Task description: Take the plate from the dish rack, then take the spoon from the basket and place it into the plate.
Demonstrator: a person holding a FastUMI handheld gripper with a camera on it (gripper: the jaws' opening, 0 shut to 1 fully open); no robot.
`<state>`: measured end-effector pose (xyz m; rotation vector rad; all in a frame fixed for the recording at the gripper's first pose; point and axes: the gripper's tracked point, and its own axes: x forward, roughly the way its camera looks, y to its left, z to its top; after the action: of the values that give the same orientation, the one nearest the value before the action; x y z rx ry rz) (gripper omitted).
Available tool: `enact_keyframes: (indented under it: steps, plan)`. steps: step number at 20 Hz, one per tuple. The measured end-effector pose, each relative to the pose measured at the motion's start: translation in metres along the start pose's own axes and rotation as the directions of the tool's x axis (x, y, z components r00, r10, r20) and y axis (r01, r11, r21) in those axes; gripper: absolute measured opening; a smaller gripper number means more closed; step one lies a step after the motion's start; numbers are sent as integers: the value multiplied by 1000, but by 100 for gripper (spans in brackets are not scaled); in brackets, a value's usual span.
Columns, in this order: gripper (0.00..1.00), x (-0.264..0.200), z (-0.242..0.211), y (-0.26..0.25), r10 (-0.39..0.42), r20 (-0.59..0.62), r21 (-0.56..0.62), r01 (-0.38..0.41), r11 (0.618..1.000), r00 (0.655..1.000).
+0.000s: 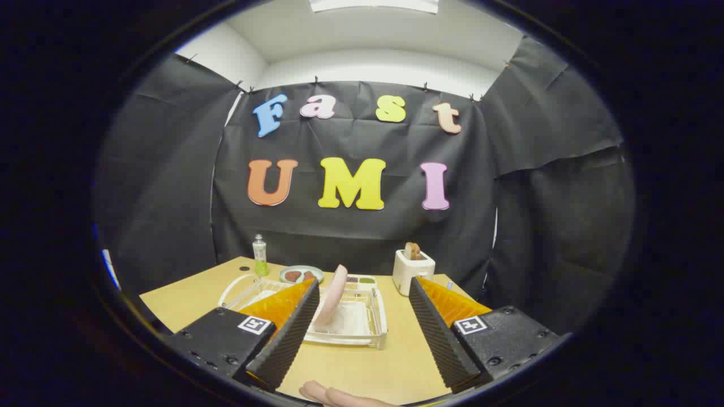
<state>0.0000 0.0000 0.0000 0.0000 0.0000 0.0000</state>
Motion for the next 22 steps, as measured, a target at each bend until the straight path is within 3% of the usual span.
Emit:
enact_keyframes:
  steps: [15,22]
  plan:
    - [100,5,-1,-2,-26,-27,-4,26,1000,999]
    - [100,65,-1,17,-12,-119,-64,4,998,993]
